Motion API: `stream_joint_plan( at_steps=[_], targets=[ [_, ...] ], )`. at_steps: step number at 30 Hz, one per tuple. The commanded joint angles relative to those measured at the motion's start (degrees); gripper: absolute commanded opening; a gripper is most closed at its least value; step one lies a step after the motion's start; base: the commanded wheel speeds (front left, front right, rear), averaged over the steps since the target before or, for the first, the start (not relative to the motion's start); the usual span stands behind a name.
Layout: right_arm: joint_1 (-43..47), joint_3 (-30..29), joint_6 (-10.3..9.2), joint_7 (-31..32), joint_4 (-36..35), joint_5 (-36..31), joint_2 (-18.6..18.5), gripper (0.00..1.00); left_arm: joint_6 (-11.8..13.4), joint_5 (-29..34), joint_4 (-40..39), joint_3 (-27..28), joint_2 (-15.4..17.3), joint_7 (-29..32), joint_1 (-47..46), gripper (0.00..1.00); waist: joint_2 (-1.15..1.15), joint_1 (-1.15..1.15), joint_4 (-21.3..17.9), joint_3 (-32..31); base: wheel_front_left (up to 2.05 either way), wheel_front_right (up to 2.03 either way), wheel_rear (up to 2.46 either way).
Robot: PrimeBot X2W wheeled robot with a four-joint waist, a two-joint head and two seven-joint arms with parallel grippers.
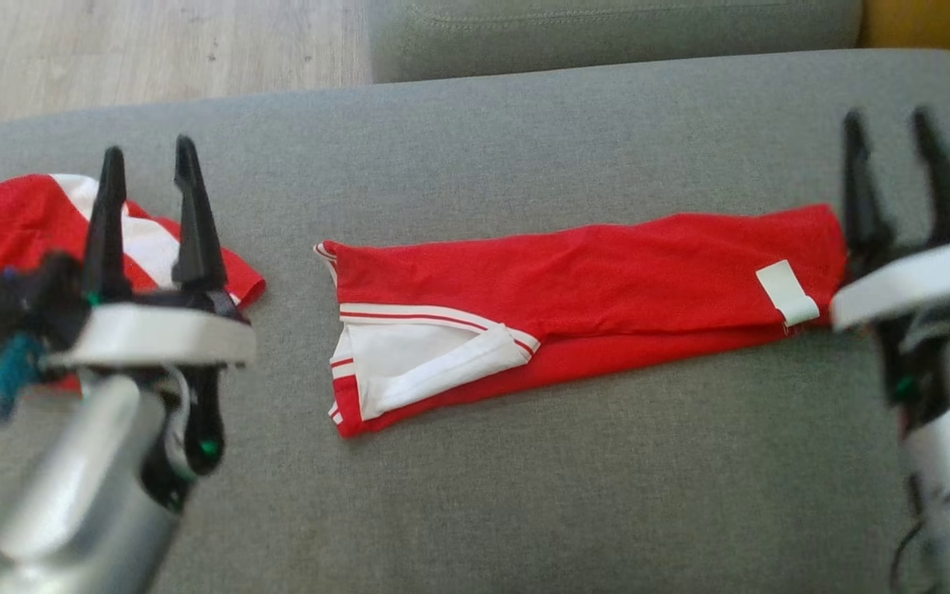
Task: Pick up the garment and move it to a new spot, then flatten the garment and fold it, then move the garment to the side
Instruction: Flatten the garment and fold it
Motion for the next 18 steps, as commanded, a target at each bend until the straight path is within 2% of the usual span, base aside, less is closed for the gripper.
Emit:
stream_joint_plan(
  at_steps=[1, 4, 9, 13, 14, 18],
  targets=[
    [0.7, 0.3, 0.39, -1.1, -2.1, -1.2, 0.7, 1.0, -0.3, 2.0, -1.8, 4.0, 0.3, -0.4, -0.1, 1.0, 0.0, 0.0, 0.1, -0.3, 0.0, 0.0, 0.0],
    [4.9, -0.4, 0.39, -3.4, -2.1, -6.2, 4.8, 1.0, -2.0, 9.1, -1.9, 8.7, -4.8, -0.4, 6.8, 1.0, 0.0, 0.0, 0.3, -1.0, 0.0, 0.0, 0.0],
    [9.1, -2.5, 0.39, -5.1, -0.6, -11.2, 9.4, 1.0, -6.3, 18.2, 1.5, 11.7, -11.0, -0.4, 14.0, 1.0, 0.0, 0.0, 0.5, -1.3, 0.0, 0.0, 0.0],
    [9.7, -3.6, 0.39, -5.5, -0.5, -12.9, 10.6, 1.0, -9.5, 22.0, 3.0, 15.5, -14.6, -0.4, 15.9, 1.0, 0.0, 0.0, 0.8, -1.3, 0.0, 0.0, 0.0],
    [9.4, -4.5, 0.39, -5.1, -0.4, -13.6, 10.7, 1.0, -11.1, 23.5, 3.7, 17.1, -15.8, -0.5, 16.0, 1.0, 0.0, 0.0, 1.0, -1.2, 0.0, 0.0, 0.0],
    [7.6, -10.3, 0.39, -2.6, 1.5, -16.5, 11.2, 1.0, -13.9, 26.0, 4.7, 19.4, -17.7, -0.5, 15.4, 1.0, 0.0, 0.0, 1.3, -0.3, 0.0, 0.0, 0.0]
  ],
)
